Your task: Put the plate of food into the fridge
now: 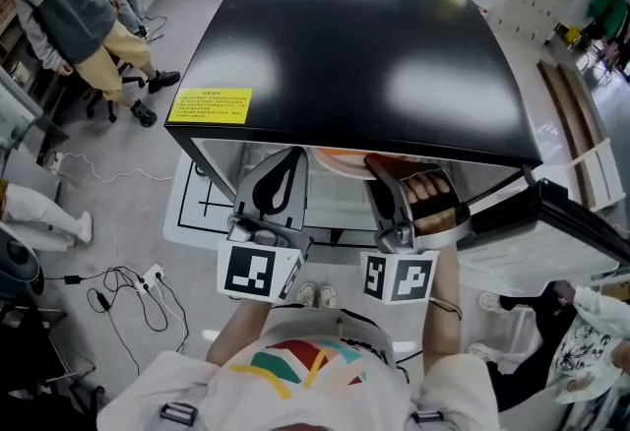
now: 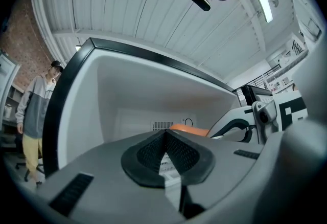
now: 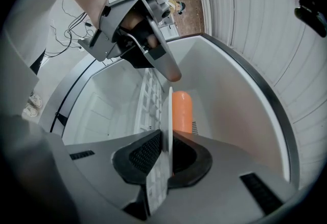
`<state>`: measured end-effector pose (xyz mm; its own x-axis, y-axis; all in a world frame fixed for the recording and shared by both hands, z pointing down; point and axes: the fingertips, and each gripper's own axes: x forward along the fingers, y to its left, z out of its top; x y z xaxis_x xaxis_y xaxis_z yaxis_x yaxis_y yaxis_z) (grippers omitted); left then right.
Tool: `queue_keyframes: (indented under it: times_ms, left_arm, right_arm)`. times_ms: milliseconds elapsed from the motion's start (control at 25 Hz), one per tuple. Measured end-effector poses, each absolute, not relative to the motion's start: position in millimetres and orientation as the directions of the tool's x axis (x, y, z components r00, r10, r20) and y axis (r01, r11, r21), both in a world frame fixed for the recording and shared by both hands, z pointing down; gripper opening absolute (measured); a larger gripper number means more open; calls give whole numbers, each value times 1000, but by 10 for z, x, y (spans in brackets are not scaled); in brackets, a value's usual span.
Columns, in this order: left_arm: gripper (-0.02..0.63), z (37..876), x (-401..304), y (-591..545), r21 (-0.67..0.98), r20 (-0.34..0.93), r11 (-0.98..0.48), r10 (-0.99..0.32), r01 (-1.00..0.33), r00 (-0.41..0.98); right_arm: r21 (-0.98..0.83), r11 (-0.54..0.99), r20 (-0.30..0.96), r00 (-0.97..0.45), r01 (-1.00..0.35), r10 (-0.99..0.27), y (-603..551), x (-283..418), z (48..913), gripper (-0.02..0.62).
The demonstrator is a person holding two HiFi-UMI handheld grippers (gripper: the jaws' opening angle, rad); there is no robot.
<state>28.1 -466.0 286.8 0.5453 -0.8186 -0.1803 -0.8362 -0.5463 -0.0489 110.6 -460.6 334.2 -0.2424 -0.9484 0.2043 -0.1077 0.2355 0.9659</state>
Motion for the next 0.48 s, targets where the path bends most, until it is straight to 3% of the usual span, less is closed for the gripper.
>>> queue_keyframes:
  times_ms: [480]
  left_arm:
    - [6, 2952, 244, -4754, -27, -163, -535, -831, -844, 532]
  right_arm:
    - [936, 347, 329, -206, -58, -922, -4880, 1145, 3487, 31]
